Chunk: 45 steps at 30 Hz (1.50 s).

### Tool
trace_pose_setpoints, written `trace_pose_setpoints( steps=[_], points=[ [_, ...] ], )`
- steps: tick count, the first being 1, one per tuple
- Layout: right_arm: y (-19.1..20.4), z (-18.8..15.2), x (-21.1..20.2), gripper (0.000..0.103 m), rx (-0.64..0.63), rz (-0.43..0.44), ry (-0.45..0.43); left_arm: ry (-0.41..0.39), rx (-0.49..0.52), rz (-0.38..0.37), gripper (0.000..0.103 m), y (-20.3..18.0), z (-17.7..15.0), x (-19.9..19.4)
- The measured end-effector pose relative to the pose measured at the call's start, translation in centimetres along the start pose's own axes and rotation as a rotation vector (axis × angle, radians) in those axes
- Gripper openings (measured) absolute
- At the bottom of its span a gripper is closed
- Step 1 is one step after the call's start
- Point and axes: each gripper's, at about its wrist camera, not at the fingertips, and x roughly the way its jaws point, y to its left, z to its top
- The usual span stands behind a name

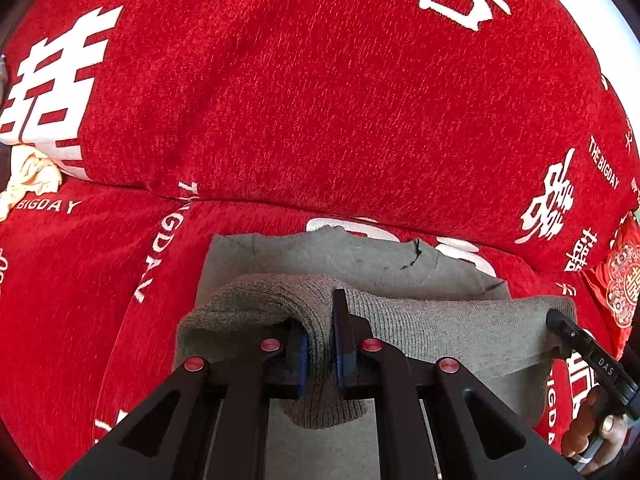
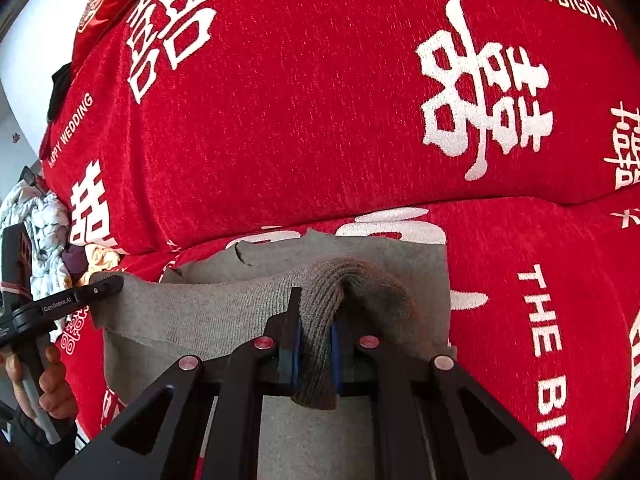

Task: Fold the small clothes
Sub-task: 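Lay the held hem over the body near the collar with both tools, then open both tools to release the hem and withdraw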

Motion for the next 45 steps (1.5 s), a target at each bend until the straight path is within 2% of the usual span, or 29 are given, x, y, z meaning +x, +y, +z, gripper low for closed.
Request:
trace_pose_setpoints(
  steps=[11, 23, 27, 29, 31, 32, 33, 34, 35, 37, 39, 41, 43, 45],
  points=[
    [-1.8, 0.6, 4.4, 0.012, 0.04, -0.021, 0.056, 0.076, -0.002, 0.015, 0.011, 0.3, 1.1, 5.5],
    [-3.2, 1.7, 6.9, 0.012, 0.08, -0.024, 0.075, 0.115, -0.029, 0.008, 0.011, 1.1, 2.0, 9.0],
    [-4.1, 1.4, 8.5, 0.012, 0.117, -0.018, 0.12, 0.181, -0.045, 0.031, 0.012, 1.8, 1.4, 11.2],
    [-4.8, 1.0, 9.2, 0.015, 0.152, -0.007, 0.14, 0.218, -0.085, 0.017, 0.012, 2.7, 1.0, 12.2],
    [-5.4, 0.8, 9.4, 0.016, 0.193, 0.014, 0.147, 0.225, -0.122, -0.012, 0.023, 3.5, 0.7, 12.3],
    [-5.8, 0.8, 9.5, 0.018, 0.217, 0.03, 0.157, 0.221, -0.131, -0.028, 0.041, 3.7, 0.6, 12.1],
    [-6.0, 0.9, 9.5, 0.021, 0.228, 0.04, 0.163, 0.216, -0.14, -0.059, 0.065, 3.9, 0.5, 11.8],
    [-6.0, 1.0, 9.4, 0.022, 0.232, 0.045, 0.166, 0.206, -0.147, -0.083, 0.072, 4.1, 0.5, 11.3],
    [-6.0, 1.1, 9.1, 0.024, 0.233, 0.049, 0.165, 0.181, -0.156, -0.068, 0.084, 4.2, 0.6, 10.6],
    [-5.6, 1.4, 8.4, 0.031, 0.231, 0.051, 0.151, 0.127, -0.159, -0.046, 0.085, 4.5, 1.0, 8.9],
    [-5.3, 1.6, 7.2, 0.047, 0.229, 0.052, 0.125, 0.112, -0.165, -0.083, 0.085, 4.8, 1.3, 7.4],
    [-4.8, 1.8, 5.3, 0.06, 0.207, 0.037, 0.067, 0.055, -0.139, -0.101, 0.085, 4.8, 0.9, 5.1],
    [-4.1, 1.7, 3.6, 0.064, 0.151, 0.026, 0.012, 0.035, -0.056, -0.091, 0.085, 4.0, 0.1, 4.0],
    [-3.0, 1.4, 3.1, 0.064, 0.058, 0.005, 0.016, 0.055, 0.068, -0.059, 0.085, 2.7, -0.8, 4.1]
  ],
)
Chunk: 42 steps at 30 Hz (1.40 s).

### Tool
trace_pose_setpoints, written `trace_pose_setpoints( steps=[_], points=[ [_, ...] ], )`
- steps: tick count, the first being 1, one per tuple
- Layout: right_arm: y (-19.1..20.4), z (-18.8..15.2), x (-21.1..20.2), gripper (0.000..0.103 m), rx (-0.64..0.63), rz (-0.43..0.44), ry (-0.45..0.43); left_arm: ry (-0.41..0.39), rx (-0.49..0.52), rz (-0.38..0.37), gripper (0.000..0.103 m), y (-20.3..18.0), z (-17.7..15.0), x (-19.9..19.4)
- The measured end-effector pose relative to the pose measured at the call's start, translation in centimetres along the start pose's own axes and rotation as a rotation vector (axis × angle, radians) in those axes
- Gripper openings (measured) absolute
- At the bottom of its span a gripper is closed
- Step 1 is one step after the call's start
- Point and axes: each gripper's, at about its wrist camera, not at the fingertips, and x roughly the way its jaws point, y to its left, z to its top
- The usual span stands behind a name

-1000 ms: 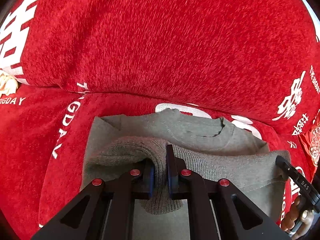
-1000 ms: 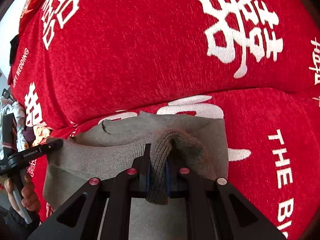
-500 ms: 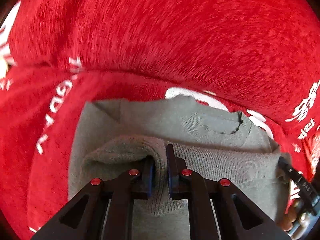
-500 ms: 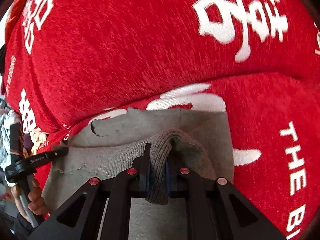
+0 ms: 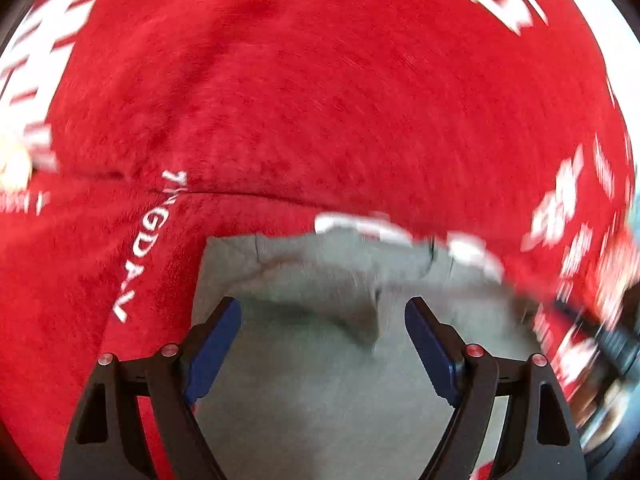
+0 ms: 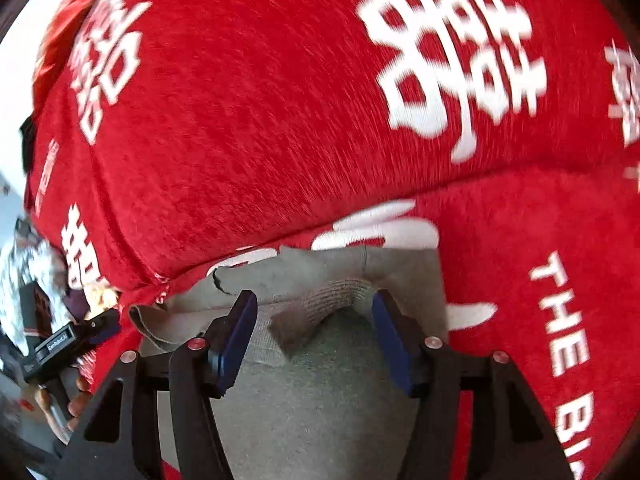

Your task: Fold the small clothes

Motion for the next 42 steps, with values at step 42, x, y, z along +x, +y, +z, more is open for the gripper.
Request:
trace_pose_setpoints(
  steps=[42],
  points=[
    [1.8, -7.1, 0.1, 0.063, -0.247, -0.19, 0.111, 0.076, 0.002, 0.079, 0.085, 2.6, -6.5, 0.1]
  ],
)
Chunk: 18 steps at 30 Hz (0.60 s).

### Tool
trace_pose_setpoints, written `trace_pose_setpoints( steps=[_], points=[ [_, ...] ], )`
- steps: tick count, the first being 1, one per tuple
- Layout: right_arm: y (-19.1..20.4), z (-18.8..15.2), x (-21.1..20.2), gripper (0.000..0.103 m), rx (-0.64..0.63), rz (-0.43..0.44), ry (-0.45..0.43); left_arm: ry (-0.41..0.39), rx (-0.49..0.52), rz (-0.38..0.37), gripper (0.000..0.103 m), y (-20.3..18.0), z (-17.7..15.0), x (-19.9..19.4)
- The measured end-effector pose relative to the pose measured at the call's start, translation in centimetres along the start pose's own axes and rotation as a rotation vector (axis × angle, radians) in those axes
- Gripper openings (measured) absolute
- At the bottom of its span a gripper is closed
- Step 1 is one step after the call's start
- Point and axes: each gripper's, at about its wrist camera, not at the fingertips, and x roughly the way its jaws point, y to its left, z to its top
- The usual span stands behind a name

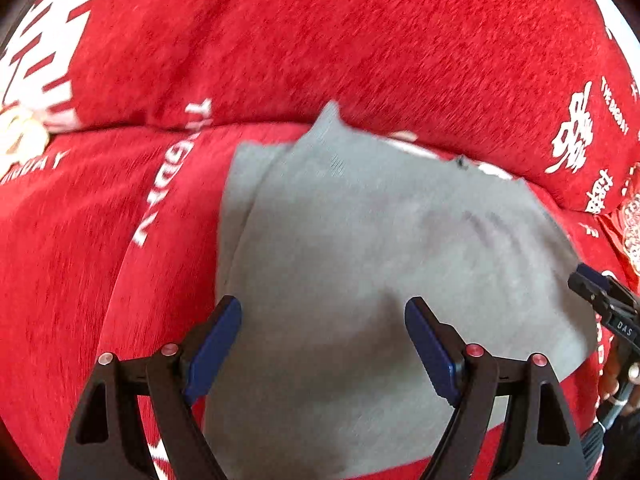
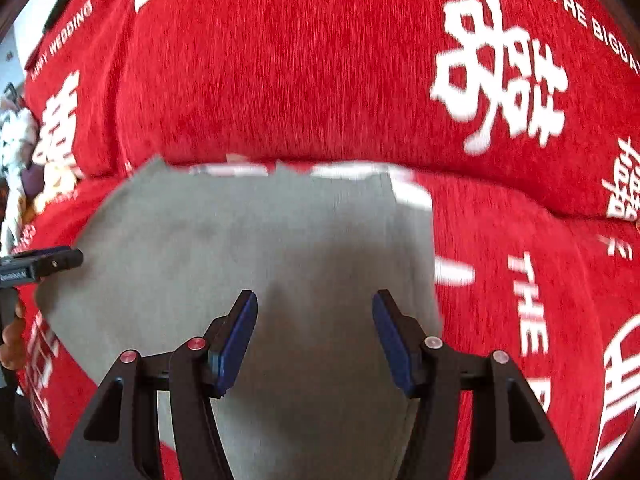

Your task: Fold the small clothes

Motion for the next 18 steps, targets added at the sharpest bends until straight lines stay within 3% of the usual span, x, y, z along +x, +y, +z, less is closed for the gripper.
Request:
trace_pose_setpoints(
  steps=[2, 5, 7, 10, 13, 16, 18],
  points=[
    [0.1, -1.1, -0.4, 0.063, -0.018, -0.02, 0.002, -0.011, -0.011, 0.031, 0.085, 0.2, -0.7, -0.8],
    [0.1, -1.9, -2.9, 0.064, 0.007, -0.039, -0.028, -0.051, -0.118, -0.054, 0.085, 2.5, -2.5, -3.2],
    [0.0, -2.6, -4.6, 0.066, 0.048, -0.015, -0.057, -0.072, -0.181, -0.053, 0.085, 4.4, -4.2, -4.1],
    [0.7, -3.6, -5.8, 0.068, 0.072, -0.011, -0.067, -0.034, -0.251, -0.092, 0.085, 5.9, -5.8, -3.3],
    [2.1, -4.3, -5.8, 0.068, 0.08, 0.015, -0.05, -0.05, -0.232, -0.109, 0.085, 5.0, -6.2, -3.0],
    [3.8, -4.8, -5.5, 0.068, 0.066, 0.022, -0.033, -0.054, -0.213, -0.181, 0.085, 3.6, -5.4, -2.0],
    [5.1, -4.8, -5.4, 0.068, 0.041, 0.02, -0.021, -0.068, -0.196, -0.174, 0.085, 2.6, -4.8, -1.3]
  ],
)
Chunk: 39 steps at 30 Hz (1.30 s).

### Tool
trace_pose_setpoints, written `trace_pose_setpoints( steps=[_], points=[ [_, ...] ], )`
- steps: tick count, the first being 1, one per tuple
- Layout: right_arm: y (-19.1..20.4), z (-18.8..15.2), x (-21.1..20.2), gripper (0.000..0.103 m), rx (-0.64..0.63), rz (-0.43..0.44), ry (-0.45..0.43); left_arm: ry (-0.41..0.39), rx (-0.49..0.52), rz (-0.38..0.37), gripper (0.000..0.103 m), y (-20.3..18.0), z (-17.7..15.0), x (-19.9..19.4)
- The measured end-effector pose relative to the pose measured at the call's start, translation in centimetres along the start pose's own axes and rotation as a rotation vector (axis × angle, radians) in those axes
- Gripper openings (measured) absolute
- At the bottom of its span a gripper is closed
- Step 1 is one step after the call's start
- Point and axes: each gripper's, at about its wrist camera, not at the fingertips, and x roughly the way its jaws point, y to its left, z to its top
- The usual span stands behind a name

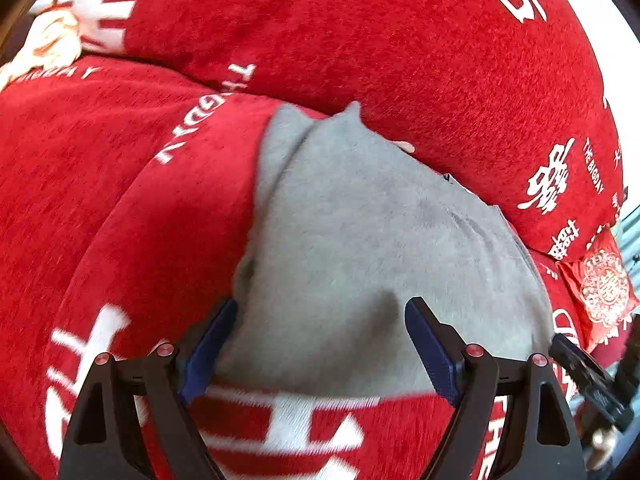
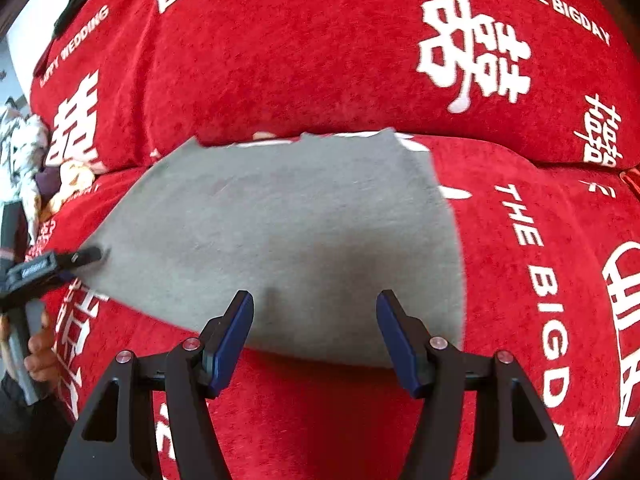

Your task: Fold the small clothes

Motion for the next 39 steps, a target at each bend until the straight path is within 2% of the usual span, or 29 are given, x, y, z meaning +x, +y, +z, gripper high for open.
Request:
trace_pose_setpoints(
  steps=[2, 3, 4, 5, 6, 7, 9, 11, 13, 16, 19, 23, 27, 31, 35, 39],
  points=[
    [1.0, 0.4, -0.1, 0.068, -0.022, -0.008, 0.007, -0.014, 0.01, -0.017, 0.085, -0.7, 0.2, 0.6],
    [1.2, 0.7, -0.1, 0.068, -0.028, -0.01, 0.009, -0.022, 0.008, -0.029, 0.08, -0.8, 0.3, 0.6],
    [1.6, 1.2, -0.1, 0.068, -0.034, -0.011, 0.011, -0.026, 0.002, -0.061, 0.073, -0.7, 0.3, 0.5],
    [2.1, 2.0, 0.0, 0.068, -0.041, -0.01, 0.014, -0.02, -0.014, -0.106, 0.051, -0.3, 0.2, 0.5],
    [2.6, 2.9, 0.2, 0.068, -0.048, -0.008, 0.02, -0.007, -0.029, -0.137, 0.036, 0.0, 0.2, 0.7],
    [3.0, 3.6, 0.5, 0.068, -0.052, -0.005, 0.026, 0.007, -0.053, -0.17, 0.035, 0.5, 0.1, 1.0],
    [4.4, 5.6, 1.4, 0.068, -0.055, 0.01, 0.047, -0.001, -0.091, -0.21, 0.026, 1.3, 0.2, 0.9],
    [6.3, 7.9, 2.7, 0.068, -0.056, 0.044, 0.075, -0.003, -0.109, -0.23, 0.026, 1.5, 0.3, 1.0],
    [8.3, 10.1, 4.2, 0.068, -0.062, 0.076, 0.102, -0.019, -0.102, -0.217, 0.024, 1.1, 0.3, 0.8],
    [11.4, 13.4, 7.6, 0.068, -0.059, 0.13, 0.182, -0.074, -0.059, -0.155, 0.024, -0.3, 0.1, 0.1],
    [14.3, 16.0, 11.5, 0.068, -0.033, 0.209, 0.289, -0.123, 0.037, -0.051, 0.024, -2.4, -0.3, -0.4],
    [18.0, 18.1, 16.0, 0.068, -0.086, 0.195, 0.405, -0.157, 0.148, 0.031, 0.024, -4.4, -0.9, -0.7],
    [22.1, 18.7, 19.5, 0.068, -0.15, 0.184, 0.496, -0.161, 0.179, 0.05, 0.024, -5.0, -0.9, -0.7],
    [26.1, 18.4, 21.5, 0.068, -0.287, 0.127, 0.542, -0.154, 0.174, 0.051, 0.024, -4.9, -0.7, -0.6],
    [29.8, 17.3, 23.5, 0.068, -0.453, -0.001, 0.582, -0.154, 0.186, 0.067, 0.024, -5.3, -0.8, -0.5],
    [31.5, 15.5, 25.1, 0.068, -0.571, -0.128, 0.612, -0.15, 0.186, 0.076, 0.024, -5.3, -0.7, -0.4]
  ],
)
